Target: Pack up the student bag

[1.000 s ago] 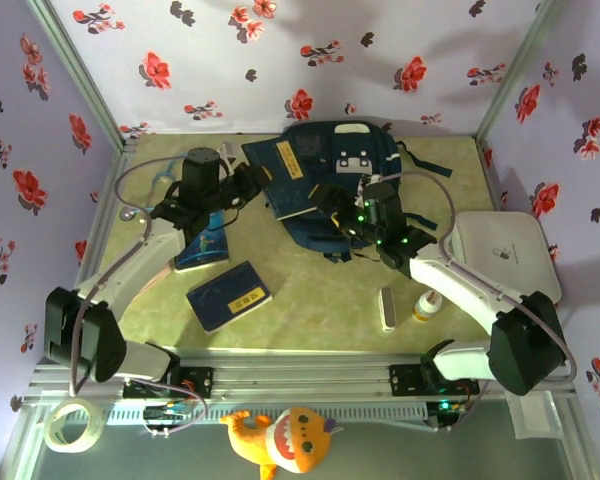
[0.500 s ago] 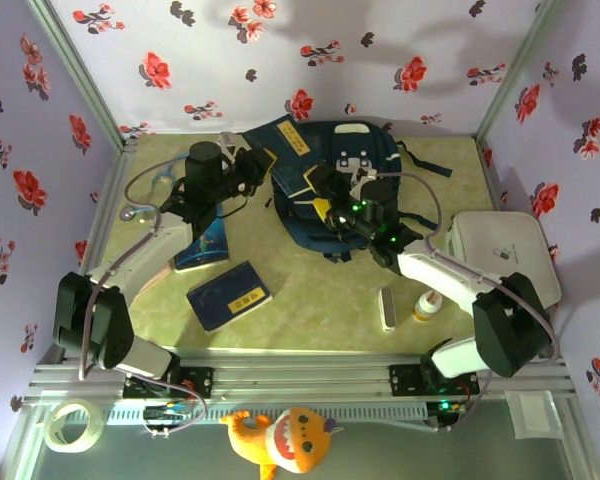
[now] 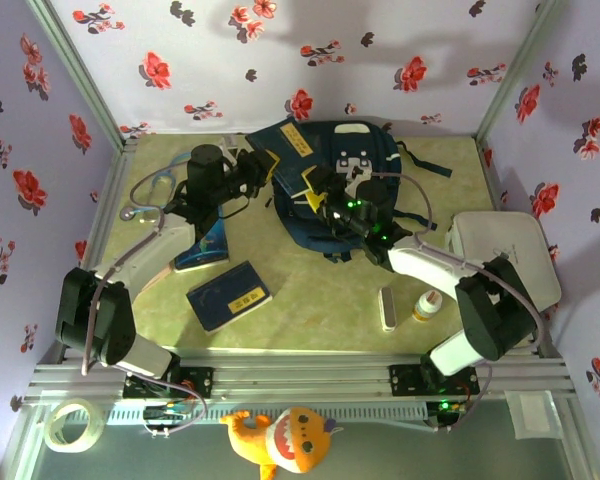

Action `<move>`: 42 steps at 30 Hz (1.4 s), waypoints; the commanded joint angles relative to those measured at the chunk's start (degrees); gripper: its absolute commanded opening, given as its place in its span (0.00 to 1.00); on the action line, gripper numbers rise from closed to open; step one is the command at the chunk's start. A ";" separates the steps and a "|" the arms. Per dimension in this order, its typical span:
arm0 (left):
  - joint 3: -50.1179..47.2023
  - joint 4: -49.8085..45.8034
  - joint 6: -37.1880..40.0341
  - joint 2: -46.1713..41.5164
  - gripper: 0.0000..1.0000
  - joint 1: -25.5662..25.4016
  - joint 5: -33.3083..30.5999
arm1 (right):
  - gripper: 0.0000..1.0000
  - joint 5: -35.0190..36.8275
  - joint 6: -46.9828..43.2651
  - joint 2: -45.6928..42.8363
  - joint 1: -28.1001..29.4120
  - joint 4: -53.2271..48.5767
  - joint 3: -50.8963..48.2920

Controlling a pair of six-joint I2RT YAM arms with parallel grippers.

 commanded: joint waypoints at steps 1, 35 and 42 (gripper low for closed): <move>-0.52 4.40 -0.75 -0.85 0.00 0.20 1.52 | 0.57 1.97 -0.83 0.77 -0.36 3.93 1.78; 30.83 -23.17 37.07 33.98 0.84 -4.19 8.86 | 0.10 15.40 -31.80 -18.13 -17.75 -49.62 1.37; 36.45 -25.42 35.25 43.50 0.80 -4.91 6.56 | 0.11 10.90 -33.36 -14.35 -22.12 -49.55 1.52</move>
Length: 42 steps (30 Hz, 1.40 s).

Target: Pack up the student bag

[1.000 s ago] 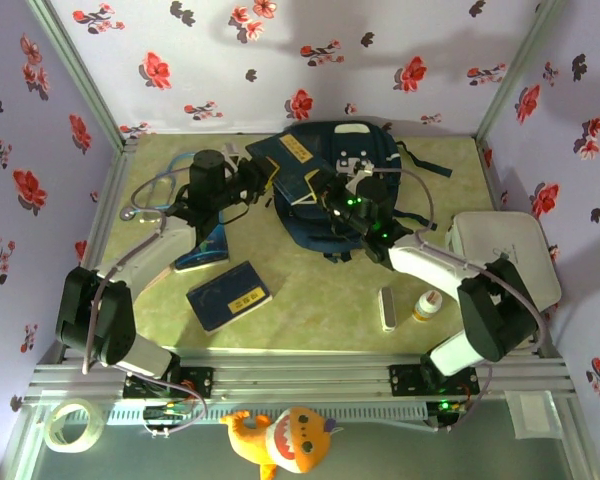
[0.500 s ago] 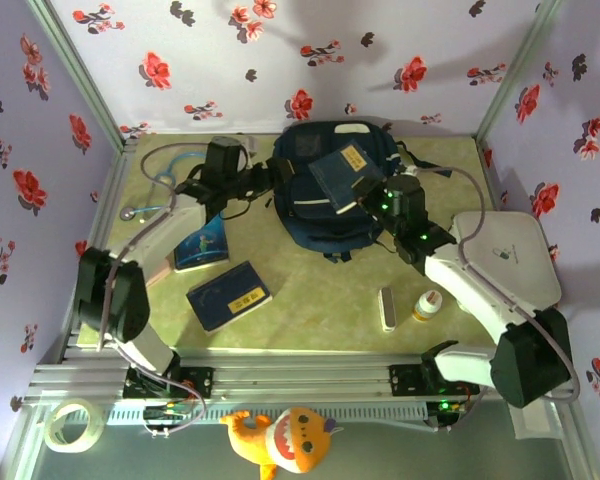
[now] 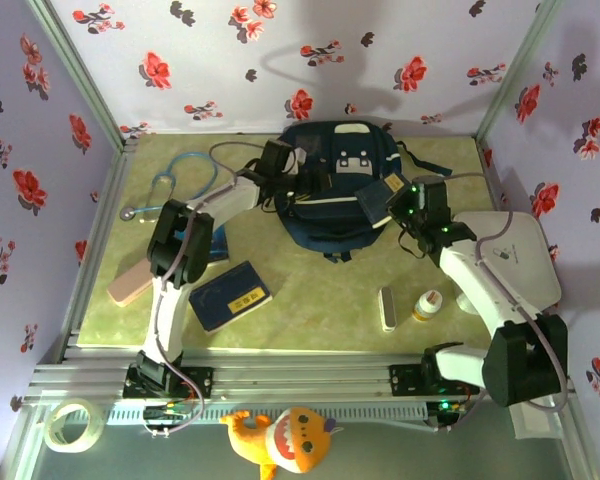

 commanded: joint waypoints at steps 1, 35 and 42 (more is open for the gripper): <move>1.35 -1.37 -0.24 1.96 0.79 0.06 0.24 | 0.11 -3.16 -2.56 2.36 -1.45 0.66 0.45; -1.98 -27.67 44.80 -9.88 0.61 -13.41 -23.81 | 0.12 -1.99 -6.94 -5.95 -6.04 -8.69 2.96; 7.22 -32.79 50.41 -1.68 0.50 -14.37 -28.16 | 0.12 -2.27 -7.73 -8.28 -6.49 -11.98 2.24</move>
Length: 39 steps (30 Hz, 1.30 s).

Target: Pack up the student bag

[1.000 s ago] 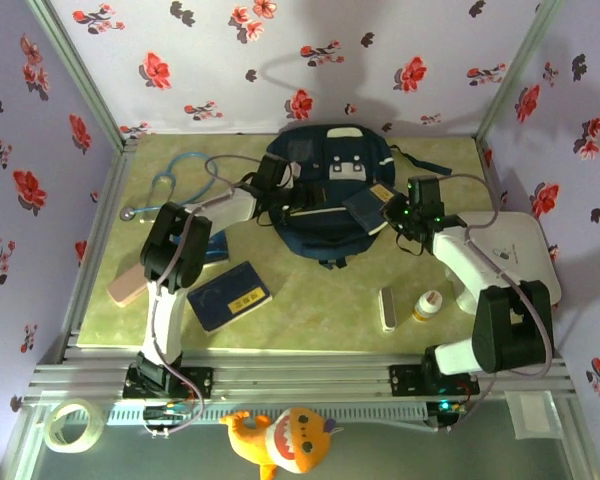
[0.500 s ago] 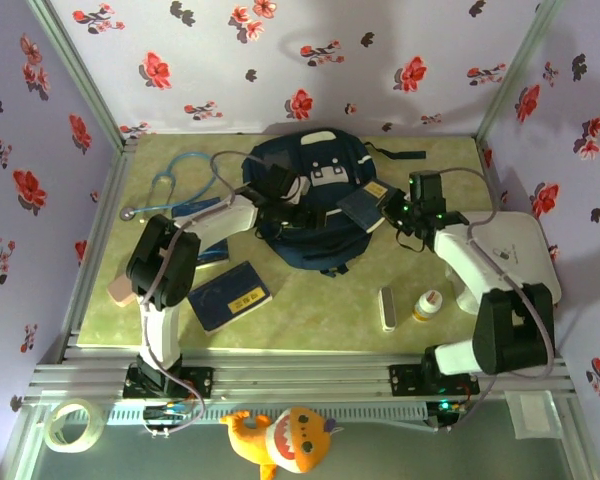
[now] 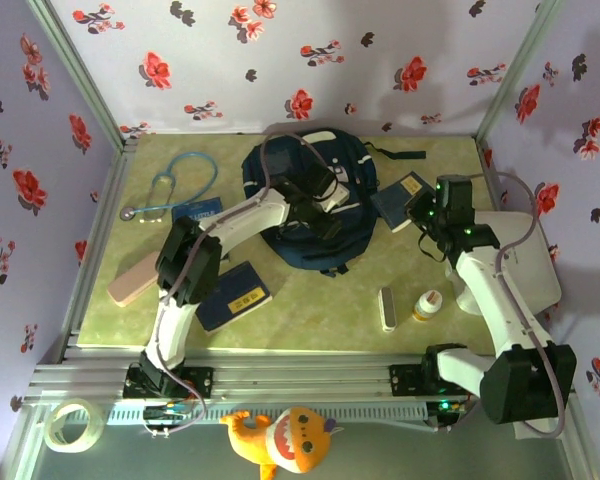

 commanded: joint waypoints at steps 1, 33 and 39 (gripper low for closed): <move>3.97 -5.54 5.64 3.91 0.49 -0.30 -3.52 | 0.12 1.14 -1.25 -2.03 -0.41 -0.97 -0.82; 8.60 -4.06 8.16 3.01 0.14 -0.92 -11.86 | 0.11 7.29 -0.76 -8.44 -0.50 -3.77 -3.33; 7.85 0.98 3.78 -3.64 0.03 -0.32 -13.10 | 0.12 6.93 -1.02 -10.60 -0.59 -4.67 -4.65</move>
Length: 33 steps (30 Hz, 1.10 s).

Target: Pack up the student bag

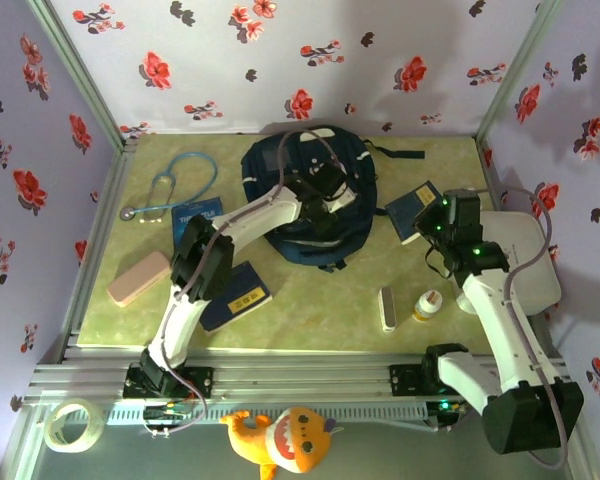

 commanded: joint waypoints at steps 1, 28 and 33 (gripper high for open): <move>0.29 6.55 -4.73 -7.94 0.03 1.32 -3.46 | 0.12 0.10 -1.27 -1.93 -0.35 0.99 -1.49; 2.64 16.35 -20.22 -15.54 0.00 2.32 0.01 | 0.12 -10.68 17.42 15.35 12.91 46.46 -9.16; 5.67 14.39 -22.31 -14.87 0.00 3.01 0.29 | 0.13 -9.75 16.51 26.62 15.52 52.87 -3.31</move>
